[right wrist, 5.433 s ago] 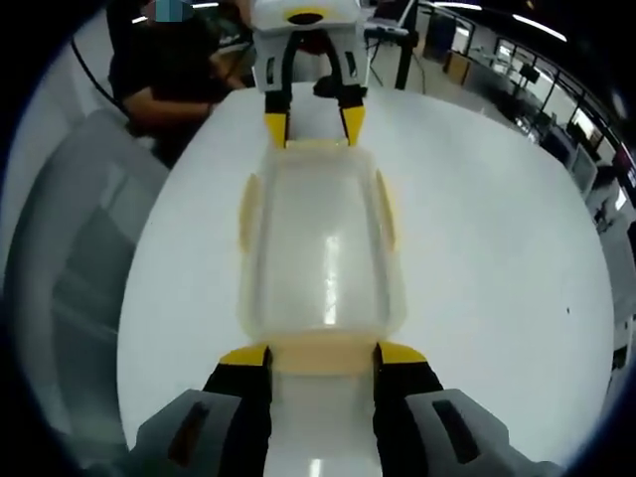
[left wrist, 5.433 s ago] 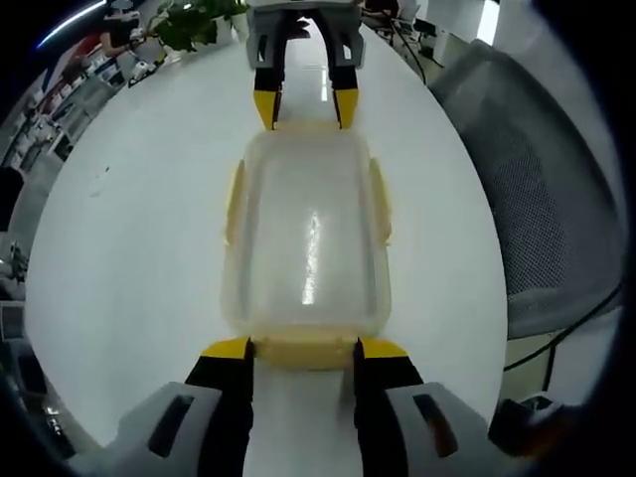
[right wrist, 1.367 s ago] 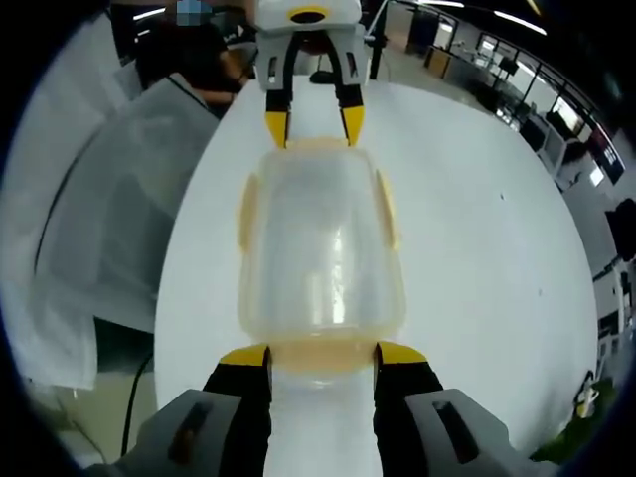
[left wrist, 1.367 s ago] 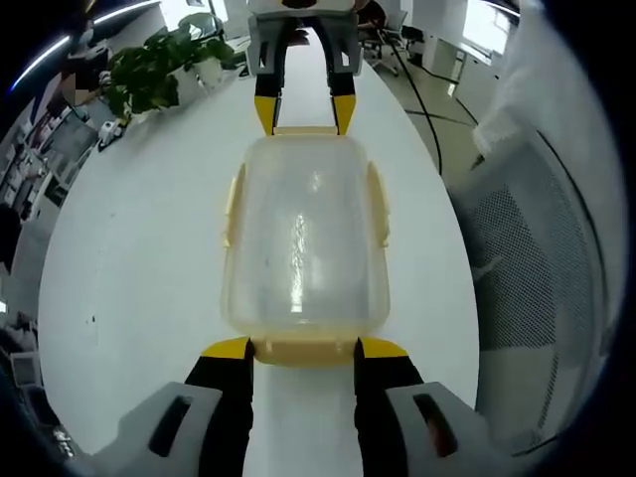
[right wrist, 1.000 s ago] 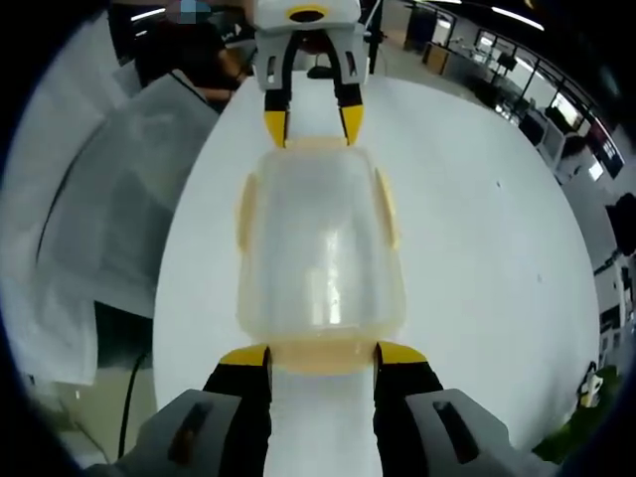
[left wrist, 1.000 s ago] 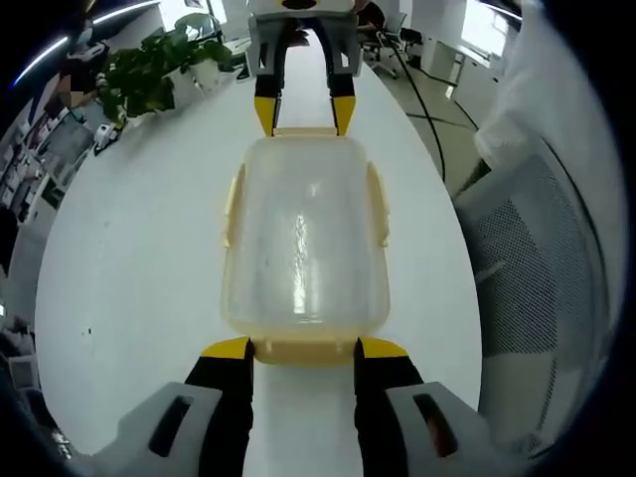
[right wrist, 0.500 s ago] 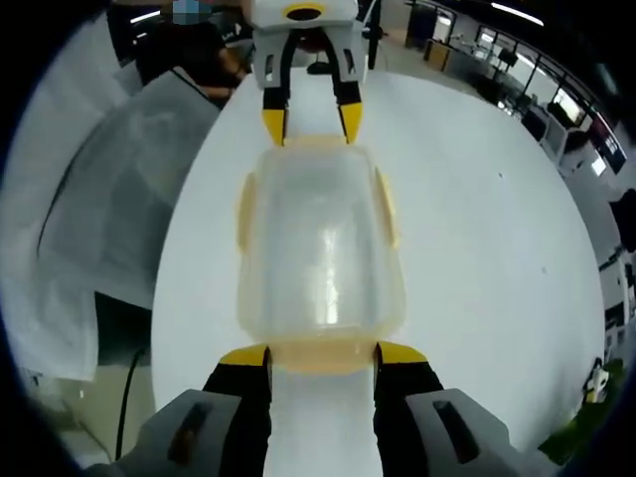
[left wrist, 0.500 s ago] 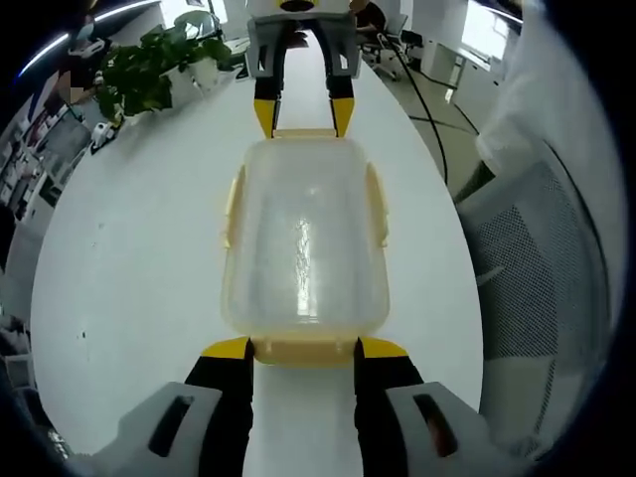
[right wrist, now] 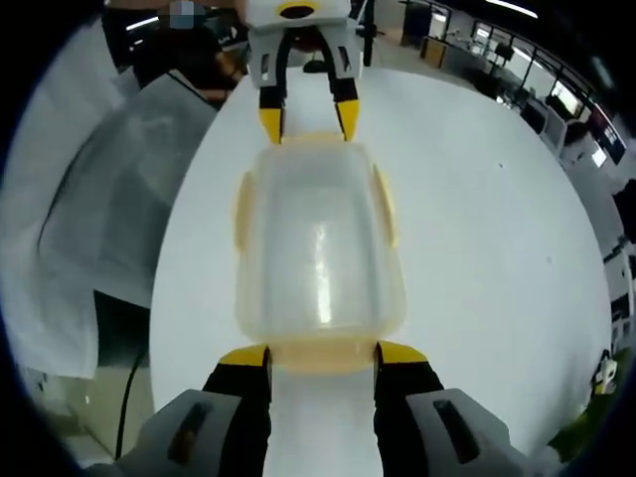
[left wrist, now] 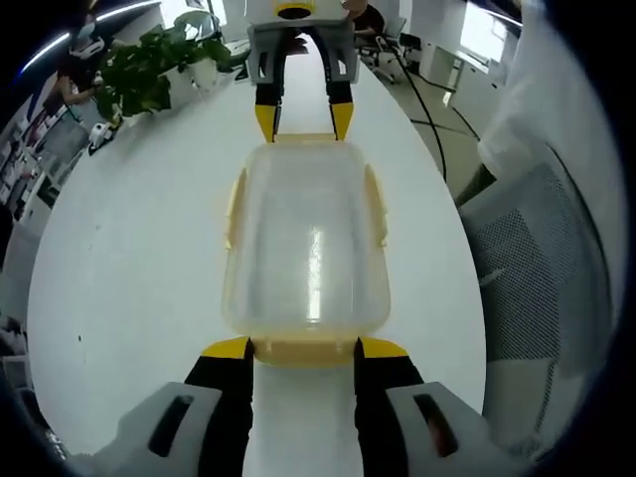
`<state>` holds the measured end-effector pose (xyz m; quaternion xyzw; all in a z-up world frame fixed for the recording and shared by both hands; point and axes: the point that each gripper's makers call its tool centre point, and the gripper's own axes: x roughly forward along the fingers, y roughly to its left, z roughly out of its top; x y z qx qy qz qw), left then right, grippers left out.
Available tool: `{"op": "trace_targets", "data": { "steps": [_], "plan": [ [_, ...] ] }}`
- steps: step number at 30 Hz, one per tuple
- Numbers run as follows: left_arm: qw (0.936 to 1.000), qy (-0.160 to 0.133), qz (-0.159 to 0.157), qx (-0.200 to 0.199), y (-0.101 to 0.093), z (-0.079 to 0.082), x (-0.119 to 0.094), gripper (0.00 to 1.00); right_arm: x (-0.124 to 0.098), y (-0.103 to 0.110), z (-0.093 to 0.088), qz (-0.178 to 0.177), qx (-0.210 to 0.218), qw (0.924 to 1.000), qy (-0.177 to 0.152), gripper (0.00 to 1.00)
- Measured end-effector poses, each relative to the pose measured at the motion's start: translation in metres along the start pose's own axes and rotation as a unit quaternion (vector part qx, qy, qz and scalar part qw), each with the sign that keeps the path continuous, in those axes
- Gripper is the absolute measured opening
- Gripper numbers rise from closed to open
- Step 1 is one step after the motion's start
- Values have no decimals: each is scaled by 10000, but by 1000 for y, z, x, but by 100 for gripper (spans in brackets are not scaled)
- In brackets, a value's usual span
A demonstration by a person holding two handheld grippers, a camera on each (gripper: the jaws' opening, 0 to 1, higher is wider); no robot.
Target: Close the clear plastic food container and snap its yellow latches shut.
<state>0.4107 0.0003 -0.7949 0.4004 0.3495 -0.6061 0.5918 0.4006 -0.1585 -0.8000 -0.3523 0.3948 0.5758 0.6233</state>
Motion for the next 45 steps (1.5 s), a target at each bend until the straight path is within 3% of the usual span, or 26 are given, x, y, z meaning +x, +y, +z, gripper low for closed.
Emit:
{"op": "trace_targets", "data": {
  "steps": [12,16,19,23,26,29,32,35,39,42,44,45],
  "plan": [
    [9999,-88,47,-12,1,-2,0,40,1,-1,-2,-30,48,10000,-13,40],
    [9997,18,185,-154,4,-14,1,59,1,-2,-6,-130,170,9998,-5,55],
    [9994,-63,80,-335,-2,-17,-4,48,-3,0,-8,-122,247,9996,-64,53],
    [9988,-94,105,-469,-6,-20,-6,49,-9,-1,-9,-236,382,9989,-125,53],
    [9955,-308,141,-890,-7,-19,-10,48,-16,-2,-3,-264,612,9972,-342,53],
    [9930,-245,152,-1148,-8,-22,-14,46,-18,2,-3,-267,601,9975,-243,51],
    [9905,-329,214,-1318,-7,-17,-19,47,-19,3,1,-190,977,9946,-295,48],
    [9837,-387,290,-1733,-4,-14,-21,48,-17,1,4,-236,1103,9932,-273,45],
    [9783,-447,405,-1983,-1,-12,-21,48,-15,1,10,-279,1341,9897,-407,43],
    [9708,-460,401,-2320,-1,-13,-19,49,-14,2,13,-246,1722,9837,-462,43],
    [9675,-500,401,-2447,-1,-12,-19,49,-14,0,13,-316,1737,9832,-458,43],
    [9636,-538,442,-2582,0,-11,-20,49,-15,0,14,-340,1961,9789,-465,43]
  ]
}}
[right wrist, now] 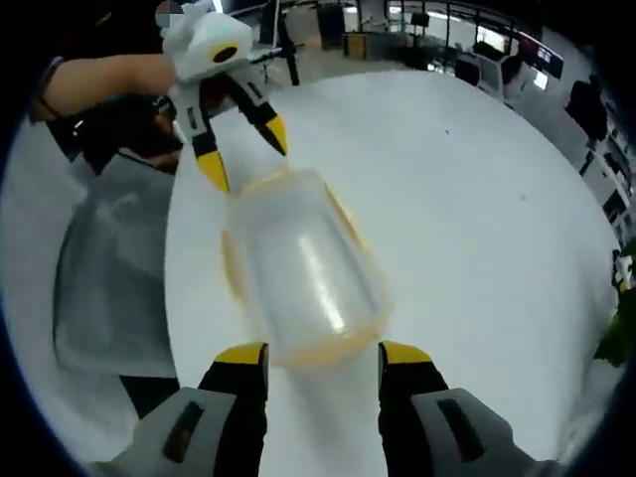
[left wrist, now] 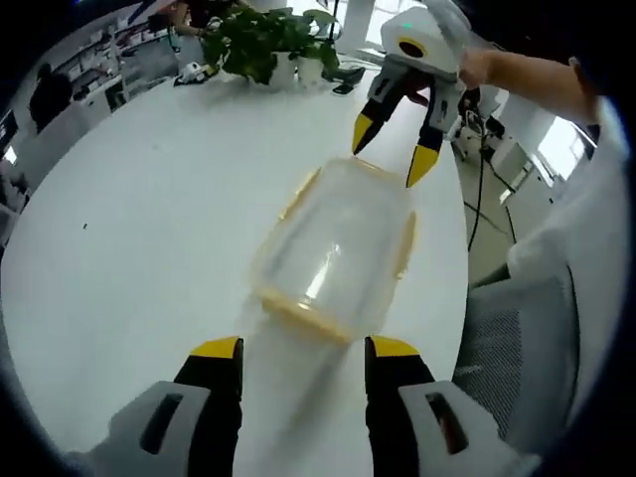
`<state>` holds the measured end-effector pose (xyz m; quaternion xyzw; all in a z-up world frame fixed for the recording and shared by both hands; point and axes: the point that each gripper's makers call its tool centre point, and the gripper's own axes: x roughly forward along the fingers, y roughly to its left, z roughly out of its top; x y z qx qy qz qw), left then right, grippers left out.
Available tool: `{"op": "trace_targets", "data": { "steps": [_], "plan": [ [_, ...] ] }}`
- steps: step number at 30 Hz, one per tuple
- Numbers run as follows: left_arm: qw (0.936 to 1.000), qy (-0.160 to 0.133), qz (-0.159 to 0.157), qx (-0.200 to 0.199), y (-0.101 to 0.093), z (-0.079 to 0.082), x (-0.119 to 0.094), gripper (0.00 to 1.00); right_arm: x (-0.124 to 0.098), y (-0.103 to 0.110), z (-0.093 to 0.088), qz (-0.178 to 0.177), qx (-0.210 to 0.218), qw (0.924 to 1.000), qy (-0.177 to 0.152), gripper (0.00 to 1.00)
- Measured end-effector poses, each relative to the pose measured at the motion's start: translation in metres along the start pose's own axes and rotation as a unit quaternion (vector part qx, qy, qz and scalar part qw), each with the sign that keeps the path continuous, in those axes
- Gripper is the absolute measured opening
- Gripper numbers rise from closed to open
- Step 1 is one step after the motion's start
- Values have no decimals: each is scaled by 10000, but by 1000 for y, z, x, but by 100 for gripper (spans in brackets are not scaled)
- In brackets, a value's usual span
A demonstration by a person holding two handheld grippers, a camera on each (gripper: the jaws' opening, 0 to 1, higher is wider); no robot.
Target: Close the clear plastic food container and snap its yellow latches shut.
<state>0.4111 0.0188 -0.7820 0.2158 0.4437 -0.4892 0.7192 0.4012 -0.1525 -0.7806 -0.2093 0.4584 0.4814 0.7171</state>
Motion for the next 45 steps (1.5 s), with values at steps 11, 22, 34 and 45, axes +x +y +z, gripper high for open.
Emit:
{"op": "trace_targets", "data": {
  "steps": [11,22,34,45],
  "plan": [
    [9870,-75,334,-1572,4,5,-3,44,0,-6,3,-409,1378,9896,4,39],
    [9593,-151,429,-2787,-4,4,10,42,4,-14,0,-755,2424,9672,53,37],
    [9425,-333,267,-3314,-7,11,18,39,11,-16,0,-663,3280,9423,-135,36],
    [9419,-303,177,-3340,-10,11,22,34,15,-10,3,-487,3537,9339,-201,34]
  ]
}}
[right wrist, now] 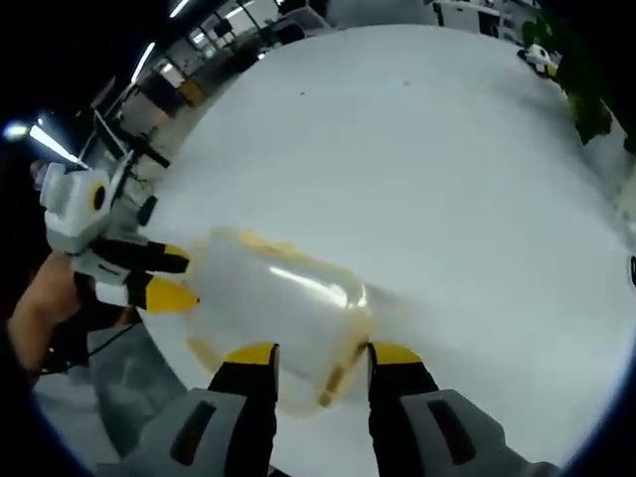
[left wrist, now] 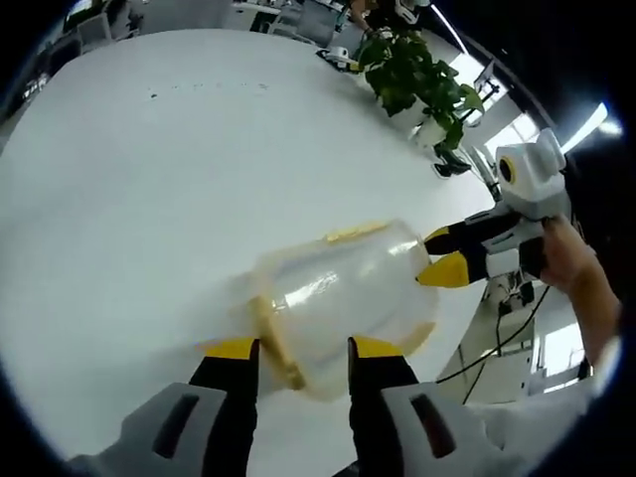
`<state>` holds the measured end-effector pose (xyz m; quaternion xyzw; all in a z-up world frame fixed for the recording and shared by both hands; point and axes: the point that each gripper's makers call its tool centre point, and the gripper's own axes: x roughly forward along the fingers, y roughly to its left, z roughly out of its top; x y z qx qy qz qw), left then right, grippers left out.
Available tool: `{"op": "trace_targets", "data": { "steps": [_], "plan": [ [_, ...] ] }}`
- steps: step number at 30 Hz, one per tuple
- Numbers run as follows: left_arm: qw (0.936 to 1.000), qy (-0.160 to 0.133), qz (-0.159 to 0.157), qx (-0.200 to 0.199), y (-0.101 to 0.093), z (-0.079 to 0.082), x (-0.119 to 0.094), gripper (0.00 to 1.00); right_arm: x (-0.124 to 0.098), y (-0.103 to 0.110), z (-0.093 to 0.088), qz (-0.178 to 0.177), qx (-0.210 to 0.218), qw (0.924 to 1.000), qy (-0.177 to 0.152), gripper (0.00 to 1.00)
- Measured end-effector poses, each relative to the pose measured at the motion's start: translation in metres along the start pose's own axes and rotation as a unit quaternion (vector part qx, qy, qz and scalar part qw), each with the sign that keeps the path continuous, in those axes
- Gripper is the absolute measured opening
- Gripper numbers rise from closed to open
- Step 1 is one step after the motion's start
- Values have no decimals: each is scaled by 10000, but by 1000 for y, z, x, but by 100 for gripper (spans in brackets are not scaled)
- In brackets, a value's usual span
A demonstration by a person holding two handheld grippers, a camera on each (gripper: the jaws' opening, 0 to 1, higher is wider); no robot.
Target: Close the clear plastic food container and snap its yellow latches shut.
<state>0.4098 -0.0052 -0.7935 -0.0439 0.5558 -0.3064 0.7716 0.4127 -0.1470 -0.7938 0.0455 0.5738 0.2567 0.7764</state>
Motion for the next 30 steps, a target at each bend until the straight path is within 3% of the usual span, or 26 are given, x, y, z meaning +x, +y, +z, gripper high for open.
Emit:
{"op": "trace_targets", "data": {
  "steps": [8,9,10,11,14,17,30],
  "plan": [
    [10000,58,3,49,-2,0,2,30,1,0,0,41,80,10000,-23,31],
    [9996,162,-211,65,-6,-4,-1,28,1,1,0,67,-2,10000,-23,31],
    [10000,-1,25,-91,1,1,-6,28,4,2,1,76,45,10000,-34,30],
    [9999,37,-15,124,-4,1,-4,27,8,5,-1,129,20,9999,20,29],
    [10000,93,-33,6,-5,1,1,27,8,-1,-5,242,175,9995,132,28],
    [9999,53,-81,-28,-4,0,3,28,7,3,-5,150,20,9998,103,29],
    [10000,16,-72,11,-3,1,2,29,4,0,-1,136,42,9998,157,30]
  ]
}}
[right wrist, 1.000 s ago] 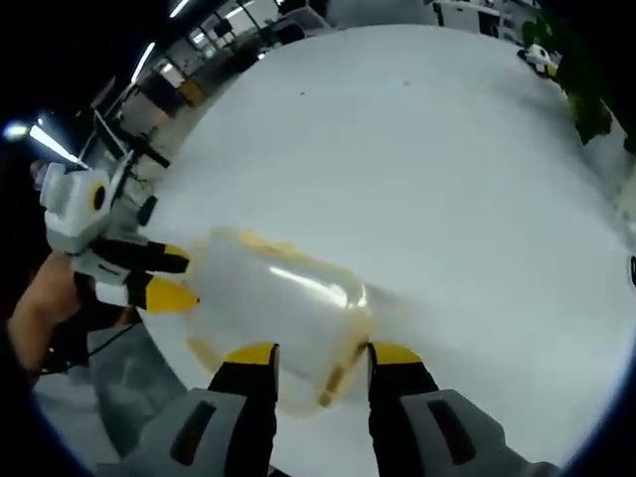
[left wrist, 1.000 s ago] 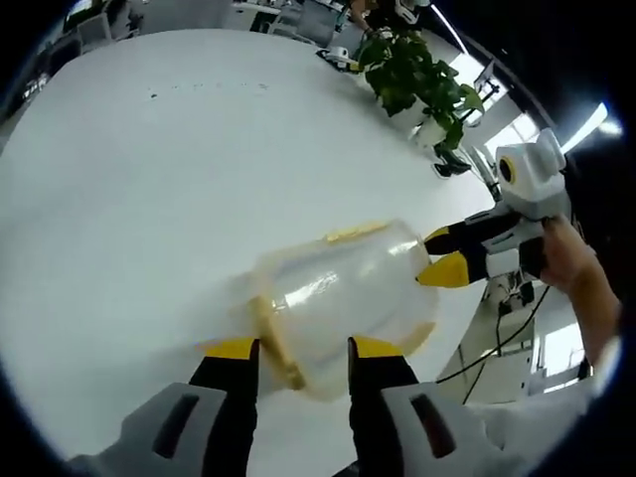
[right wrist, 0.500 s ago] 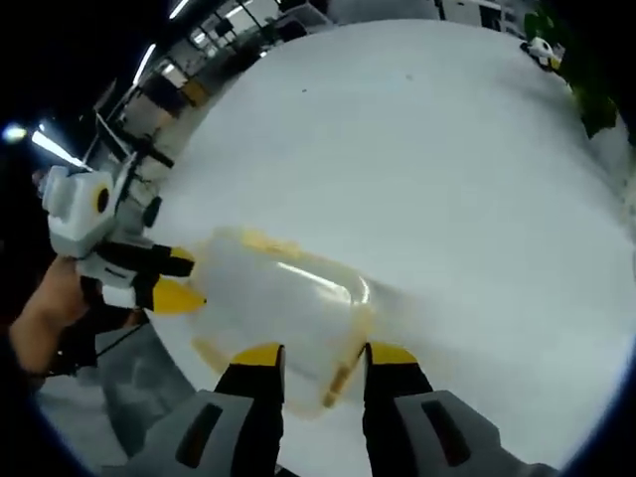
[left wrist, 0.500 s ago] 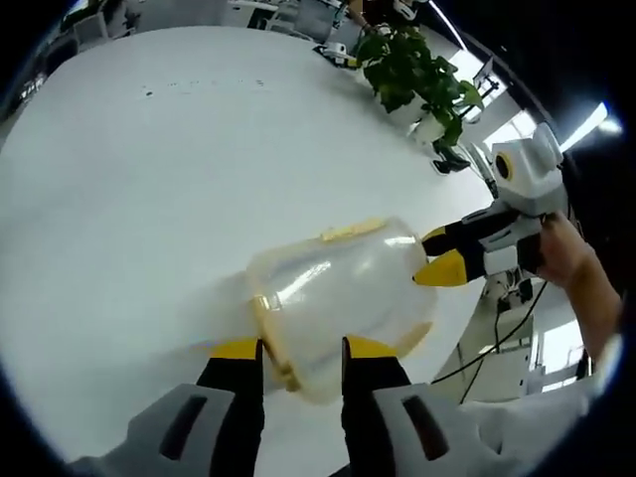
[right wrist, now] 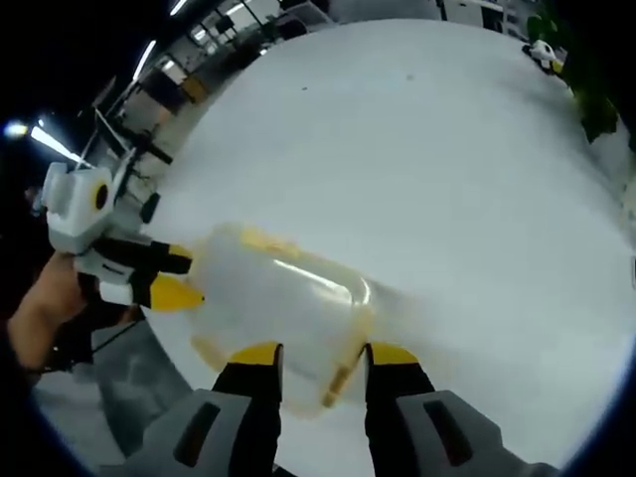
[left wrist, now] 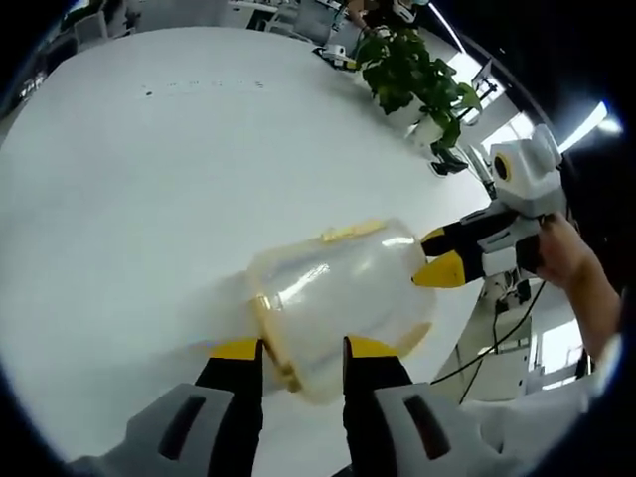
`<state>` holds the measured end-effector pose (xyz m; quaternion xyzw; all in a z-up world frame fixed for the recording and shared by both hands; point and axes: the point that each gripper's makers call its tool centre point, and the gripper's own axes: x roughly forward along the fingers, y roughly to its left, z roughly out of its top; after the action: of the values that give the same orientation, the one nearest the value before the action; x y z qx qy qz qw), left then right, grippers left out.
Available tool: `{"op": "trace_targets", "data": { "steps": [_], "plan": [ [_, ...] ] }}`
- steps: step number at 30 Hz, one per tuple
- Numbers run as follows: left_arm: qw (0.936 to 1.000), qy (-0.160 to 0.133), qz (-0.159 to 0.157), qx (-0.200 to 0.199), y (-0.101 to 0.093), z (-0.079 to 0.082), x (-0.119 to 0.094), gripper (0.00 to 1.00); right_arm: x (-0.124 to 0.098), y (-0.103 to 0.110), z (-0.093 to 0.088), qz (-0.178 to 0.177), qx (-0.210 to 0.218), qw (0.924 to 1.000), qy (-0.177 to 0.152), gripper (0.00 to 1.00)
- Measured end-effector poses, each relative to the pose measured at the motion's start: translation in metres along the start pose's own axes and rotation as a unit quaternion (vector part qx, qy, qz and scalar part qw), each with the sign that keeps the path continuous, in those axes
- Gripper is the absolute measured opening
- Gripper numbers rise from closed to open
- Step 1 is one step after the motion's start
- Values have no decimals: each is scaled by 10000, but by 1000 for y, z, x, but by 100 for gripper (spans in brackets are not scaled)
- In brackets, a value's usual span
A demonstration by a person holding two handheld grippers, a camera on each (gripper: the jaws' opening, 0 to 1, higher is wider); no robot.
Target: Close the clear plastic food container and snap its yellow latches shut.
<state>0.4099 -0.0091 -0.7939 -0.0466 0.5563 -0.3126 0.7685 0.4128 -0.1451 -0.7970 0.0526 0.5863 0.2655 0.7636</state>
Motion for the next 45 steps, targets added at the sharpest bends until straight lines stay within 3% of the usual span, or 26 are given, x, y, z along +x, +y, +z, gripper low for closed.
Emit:
{"op": "trace_targets", "data": {
  "steps": [20,32,45],
  "plan": [
    [10000,-62,-36,15,1,0,0,30,-2,0,1,48,-47,10000,-35,31],
    [9999,-45,-82,-132,1,0,-2,32,-4,0,3,-40,-524,9986,94,32],
    [9998,-53,-60,176,-1,3,-3,38,-12,3,7,-80,-923,9957,82,33]
  ]
}}
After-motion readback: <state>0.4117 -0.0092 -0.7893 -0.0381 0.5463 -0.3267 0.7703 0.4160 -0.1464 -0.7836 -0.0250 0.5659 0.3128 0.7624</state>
